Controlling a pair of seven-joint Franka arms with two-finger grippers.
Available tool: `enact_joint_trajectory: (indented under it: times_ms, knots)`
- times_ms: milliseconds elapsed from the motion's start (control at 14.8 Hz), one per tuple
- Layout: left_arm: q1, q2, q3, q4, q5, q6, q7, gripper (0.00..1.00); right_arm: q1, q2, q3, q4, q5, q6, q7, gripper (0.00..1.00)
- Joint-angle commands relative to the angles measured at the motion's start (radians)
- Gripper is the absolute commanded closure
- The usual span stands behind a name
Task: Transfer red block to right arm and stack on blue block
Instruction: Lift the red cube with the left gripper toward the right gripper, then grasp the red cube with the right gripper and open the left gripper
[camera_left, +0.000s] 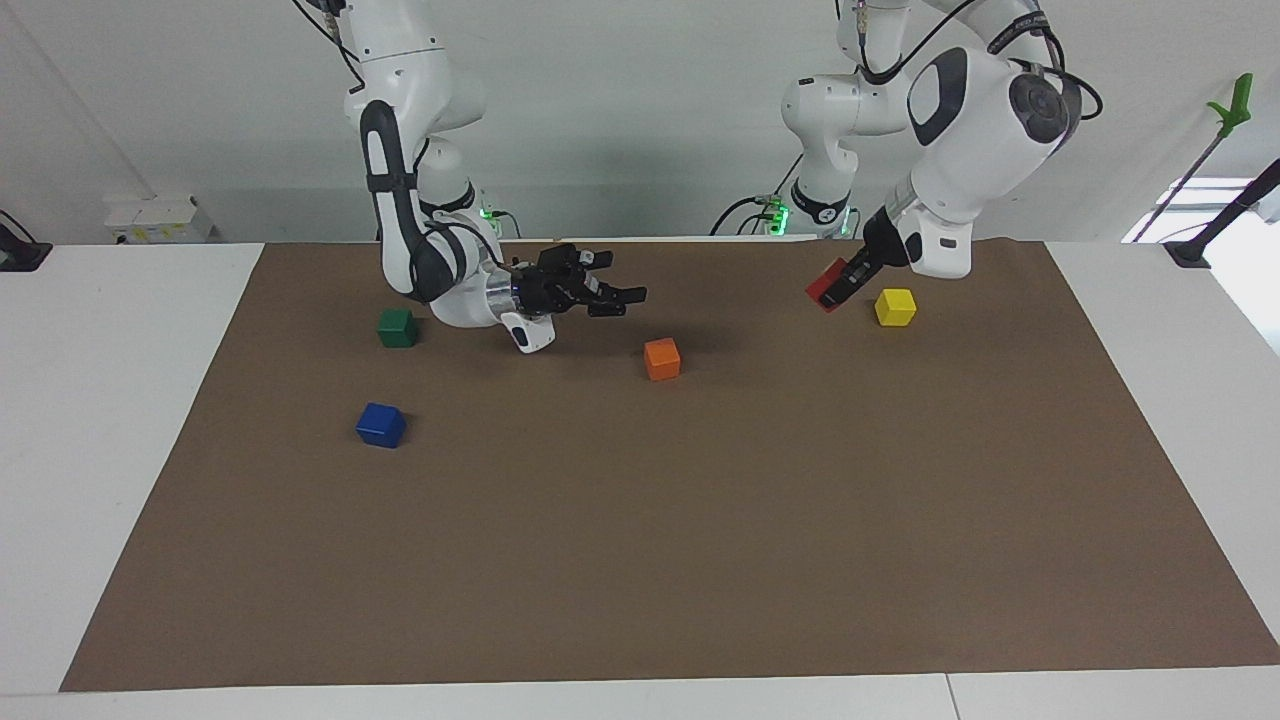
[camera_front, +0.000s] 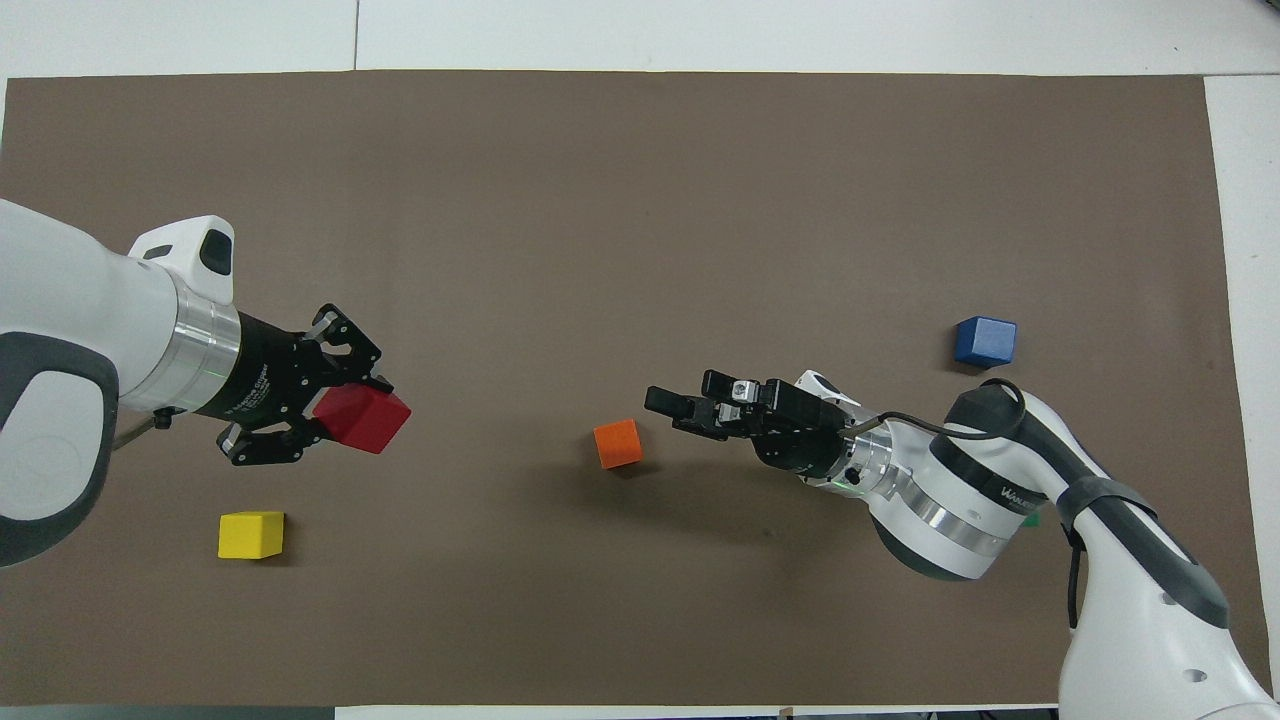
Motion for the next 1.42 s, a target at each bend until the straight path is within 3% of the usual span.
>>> enact_joint_trajectory:
  times_ms: [0, 271, 542, 814, 1153, 1220, 1356]
  knots:
    - [-0.008, 0.020, -0.031, 0.057, -0.117, -0.011, -0.257, 1.00, 0.013, 0.010, -0.003, 0.032, 0.017, -0.007, -0.051, 0.00]
    - [-0.011, 0.017, -0.058, 0.043, -0.350, 0.066, -0.492, 1.00, 0.038, 0.014, -0.002, 0.044, 0.017, 0.013, -0.067, 0.00]
    - [-0.077, -0.018, -0.077, -0.049, -0.465, 0.236, -0.501, 1.00, 0.069, 0.015, 0.000, 0.049, 0.018, 0.042, -0.104, 0.00]
    - [-0.148, -0.047, -0.077, -0.129, -0.478, 0.336, -0.501, 1.00, 0.113, 0.015, 0.001, 0.061, 0.085, 0.056, -0.098, 0.00]
    - [-0.181, -0.057, -0.077, -0.149, -0.481, 0.368, -0.500, 1.00, 0.147, 0.014, 0.003, 0.067, 0.142, 0.053, -0.103, 0.00]
    - [-0.181, -0.058, -0.077, -0.150, -0.481, 0.370, -0.500, 1.00, 0.150, 0.014, 0.003, 0.067, 0.144, 0.056, -0.101, 0.01]
    - [-0.183, -0.057, -0.077, -0.150, -0.481, 0.371, -0.500, 1.00, 0.150, 0.014, 0.003, 0.067, 0.144, 0.056, -0.101, 0.22]
